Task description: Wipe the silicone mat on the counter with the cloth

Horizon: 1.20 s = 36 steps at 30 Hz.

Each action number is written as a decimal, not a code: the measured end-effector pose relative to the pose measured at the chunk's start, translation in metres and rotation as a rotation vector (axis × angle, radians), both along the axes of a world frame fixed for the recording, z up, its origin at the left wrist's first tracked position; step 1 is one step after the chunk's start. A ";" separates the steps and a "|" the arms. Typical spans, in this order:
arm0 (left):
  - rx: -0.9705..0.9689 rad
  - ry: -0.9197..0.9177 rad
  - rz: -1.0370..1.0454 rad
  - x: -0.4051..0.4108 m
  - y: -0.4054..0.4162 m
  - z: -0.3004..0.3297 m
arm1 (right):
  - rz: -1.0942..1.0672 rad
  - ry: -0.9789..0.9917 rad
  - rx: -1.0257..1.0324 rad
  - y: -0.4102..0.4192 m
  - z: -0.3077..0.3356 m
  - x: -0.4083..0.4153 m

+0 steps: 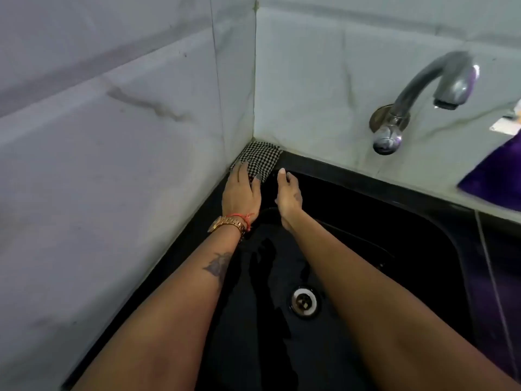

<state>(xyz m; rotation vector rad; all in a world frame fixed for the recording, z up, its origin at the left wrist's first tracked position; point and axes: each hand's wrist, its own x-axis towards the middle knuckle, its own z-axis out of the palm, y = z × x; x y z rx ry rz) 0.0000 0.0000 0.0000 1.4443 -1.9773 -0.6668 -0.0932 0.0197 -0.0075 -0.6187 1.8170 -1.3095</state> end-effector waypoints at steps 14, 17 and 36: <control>0.131 0.001 -0.067 -0.006 -0.033 -0.027 | -0.086 -0.457 0.073 -0.062 0.000 0.011; 0.158 0.099 -0.036 -0.005 -0.031 -0.021 | -0.095 -0.486 0.038 -0.056 0.004 0.012; 0.900 0.709 0.301 -0.048 0.081 0.019 | -0.085 -0.635 -0.205 0.142 0.031 -0.029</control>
